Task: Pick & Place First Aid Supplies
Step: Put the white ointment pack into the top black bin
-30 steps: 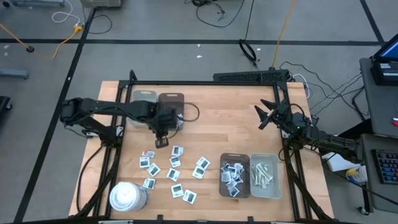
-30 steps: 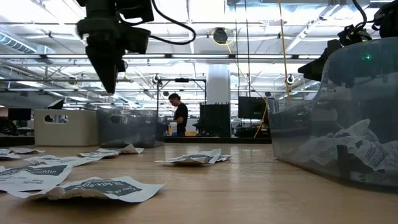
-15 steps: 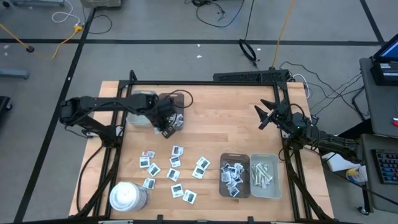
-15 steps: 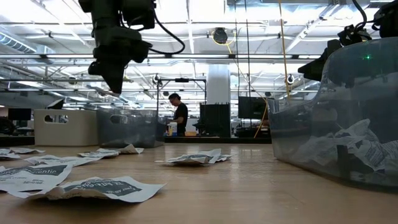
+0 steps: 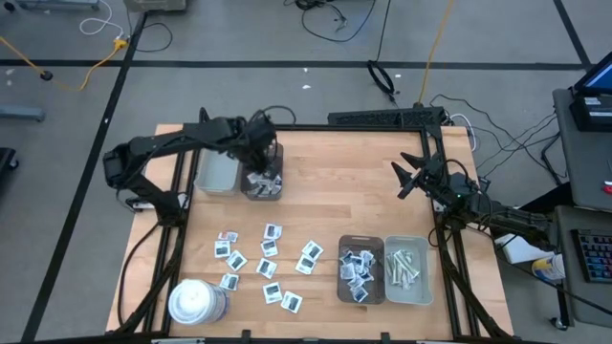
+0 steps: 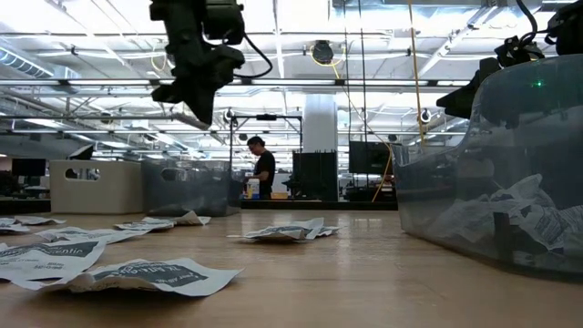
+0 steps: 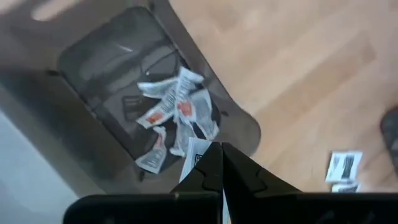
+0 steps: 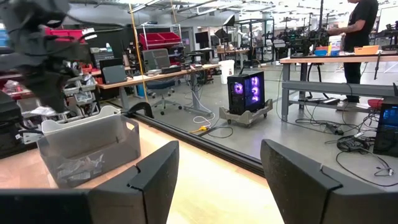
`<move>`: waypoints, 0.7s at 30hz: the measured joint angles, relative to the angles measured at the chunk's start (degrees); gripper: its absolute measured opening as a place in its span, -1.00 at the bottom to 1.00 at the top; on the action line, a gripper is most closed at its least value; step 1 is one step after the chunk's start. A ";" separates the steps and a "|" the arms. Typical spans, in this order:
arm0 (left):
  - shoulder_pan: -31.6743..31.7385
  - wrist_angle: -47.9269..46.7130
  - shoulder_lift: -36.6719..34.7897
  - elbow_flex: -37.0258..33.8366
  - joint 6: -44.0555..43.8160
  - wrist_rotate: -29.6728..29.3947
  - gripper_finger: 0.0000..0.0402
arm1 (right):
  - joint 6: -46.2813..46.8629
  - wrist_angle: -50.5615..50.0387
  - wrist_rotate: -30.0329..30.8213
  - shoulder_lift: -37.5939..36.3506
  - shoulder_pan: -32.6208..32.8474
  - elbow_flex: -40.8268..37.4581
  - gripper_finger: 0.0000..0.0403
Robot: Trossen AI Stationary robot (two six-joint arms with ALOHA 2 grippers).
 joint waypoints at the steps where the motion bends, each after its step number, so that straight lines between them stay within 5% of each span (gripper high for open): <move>1: 0.91 -0.79 0.72 1.28 -0.06 -0.01 -1.00 | 0.00 0.00 0.02 0.00 0.00 -0.02 0.11; 10: 6.73 -5.28 5.54 10.41 0.22 -1.50 -1.00 | 0.02 0.00 0.02 0.00 0.00 -0.02 0.11; 21: 6.44 -2.89 5.57 4.18 -4.28 -4.16 -1.00 | 0.01 0.00 0.02 0.01 -0.02 -0.01 0.09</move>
